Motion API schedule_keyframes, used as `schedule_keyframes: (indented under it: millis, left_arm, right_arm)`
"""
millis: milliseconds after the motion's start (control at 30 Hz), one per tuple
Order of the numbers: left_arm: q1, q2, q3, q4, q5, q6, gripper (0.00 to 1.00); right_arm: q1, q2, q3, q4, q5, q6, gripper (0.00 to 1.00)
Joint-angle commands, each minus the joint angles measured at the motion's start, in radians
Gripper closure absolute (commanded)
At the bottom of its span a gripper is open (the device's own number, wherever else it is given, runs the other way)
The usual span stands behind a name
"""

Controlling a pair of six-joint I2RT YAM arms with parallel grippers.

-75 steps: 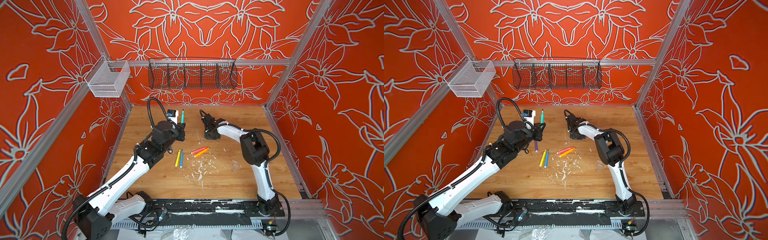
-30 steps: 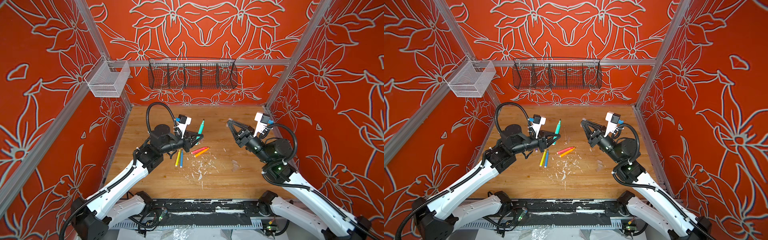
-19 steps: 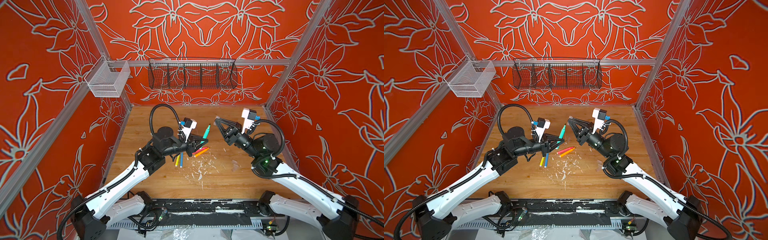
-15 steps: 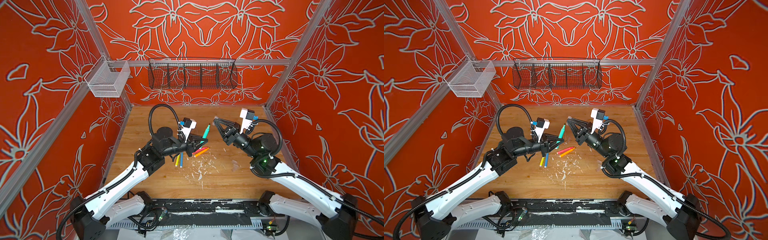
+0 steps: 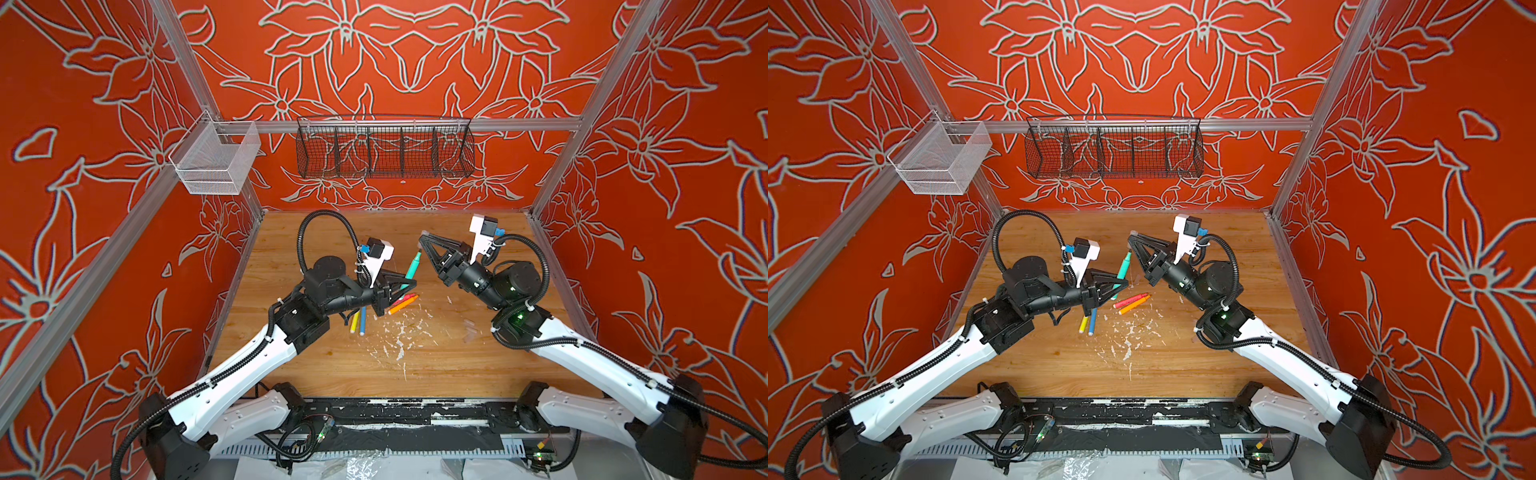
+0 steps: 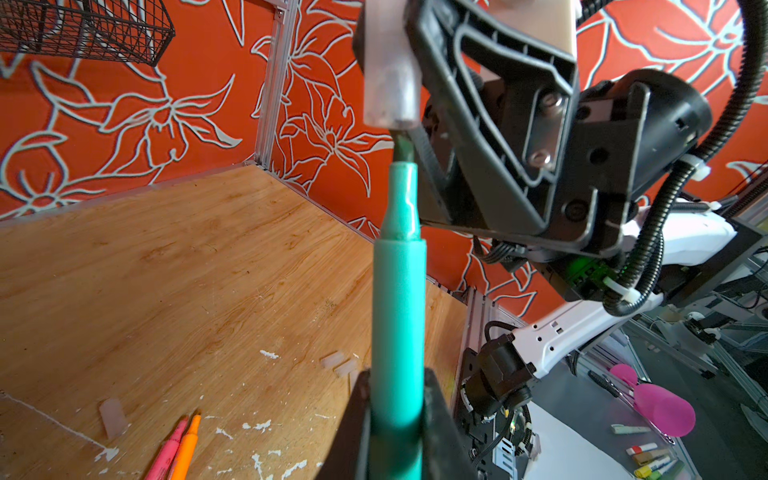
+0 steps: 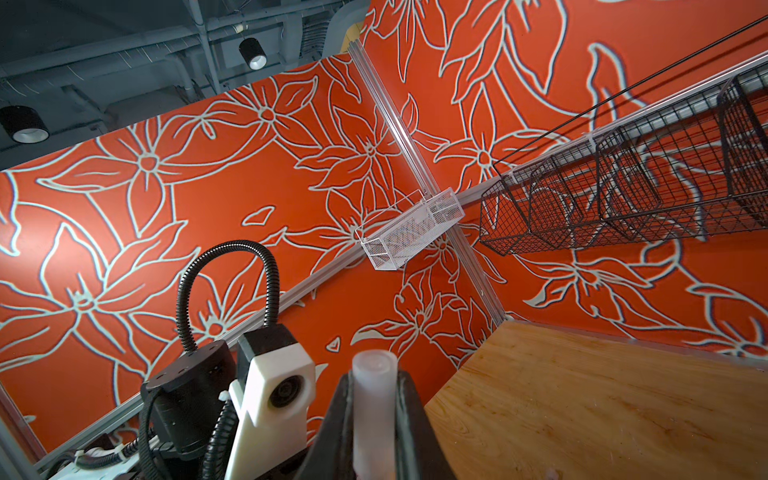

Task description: Insert the pens into the pen caps

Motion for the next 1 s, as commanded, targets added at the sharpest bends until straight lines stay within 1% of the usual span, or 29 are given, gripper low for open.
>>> schedule_keyframes:
  millis: [0, 67, 133, 200, 533, 800, 967]
  left_arm:
    - [-0.007, -0.015, -0.002, 0.02, -0.014, 0.019, 1.0]
    - [-0.006, -0.015, -0.004, 0.018, -0.03, 0.018, 1.0]
    - [-0.007, -0.052, -0.01, 0.019, -0.043, 0.018, 1.0]
    - [-0.007, -0.06, -0.016, 0.025, -0.047, 0.02, 1.0]
    - [-0.007, -0.062, -0.02, 0.027, -0.062, 0.021, 1.0]
    - [-0.007, -0.058, -0.018, 0.027, -0.059, 0.02, 1.0]
    - [-0.007, -0.052, -0.015, 0.024, -0.055, 0.022, 1.0]
  right_arm:
    - [0.005, 0.001, 0.033, 0.047, 0.008, 0.007, 1.0]
    - [0.007, -0.001, 0.026, 0.048, 0.005, 0.011, 1.0]
    - [0.008, -0.007, 0.011, 0.052, 0.01, 0.015, 1.0]
    - [0.011, -0.011, -0.006, 0.056, 0.015, 0.023, 1.0]
    - [0.037, -0.01, -0.038, 0.074, -0.011, 0.066, 1.0]
    - [0.037, -0.069, -0.024, 0.034, 0.076, 0.01, 1.0]
    - [0.037, -0.072, 0.012, 0.0, 0.096, -0.009, 1.0]
